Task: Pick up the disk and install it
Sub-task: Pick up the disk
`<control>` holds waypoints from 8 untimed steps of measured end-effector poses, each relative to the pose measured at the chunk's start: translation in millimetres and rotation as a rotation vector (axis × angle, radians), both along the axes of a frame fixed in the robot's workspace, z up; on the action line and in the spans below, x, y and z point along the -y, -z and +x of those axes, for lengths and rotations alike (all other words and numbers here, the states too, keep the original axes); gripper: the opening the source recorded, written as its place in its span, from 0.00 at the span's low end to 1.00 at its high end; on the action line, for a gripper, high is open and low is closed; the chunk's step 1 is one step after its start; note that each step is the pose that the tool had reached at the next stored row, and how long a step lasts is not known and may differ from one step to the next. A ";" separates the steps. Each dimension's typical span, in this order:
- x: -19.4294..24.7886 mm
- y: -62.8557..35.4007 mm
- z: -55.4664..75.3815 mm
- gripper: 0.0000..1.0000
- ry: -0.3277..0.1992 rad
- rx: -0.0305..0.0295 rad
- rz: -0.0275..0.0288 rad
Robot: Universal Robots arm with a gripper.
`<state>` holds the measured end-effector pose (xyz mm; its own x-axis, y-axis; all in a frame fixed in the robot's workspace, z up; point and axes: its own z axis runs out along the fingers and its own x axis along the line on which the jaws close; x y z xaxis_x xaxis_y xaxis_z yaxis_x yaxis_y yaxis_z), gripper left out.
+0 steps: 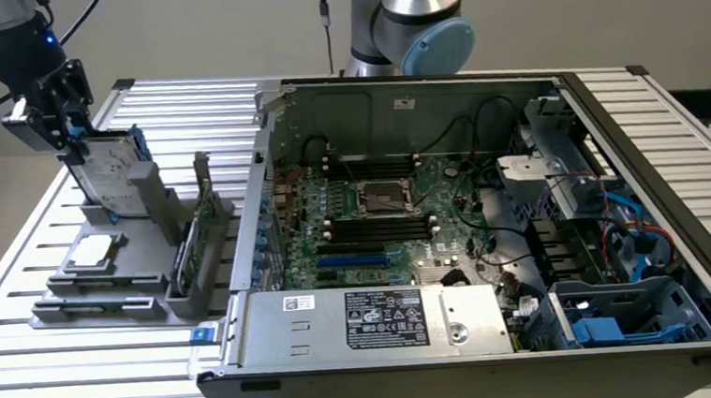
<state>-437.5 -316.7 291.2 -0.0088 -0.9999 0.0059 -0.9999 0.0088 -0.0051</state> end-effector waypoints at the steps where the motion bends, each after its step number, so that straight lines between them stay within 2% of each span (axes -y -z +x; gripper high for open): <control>1: 0.0 0.2 0.0 0.54 0.001 0.0001 0.0000; 8: 0.0 1.0 0.0 0.54 0.004 0.0001 0.0000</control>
<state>-437.5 -316.6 290.2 -0.0126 -0.9999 0.0059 -0.9999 0.0125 -0.0052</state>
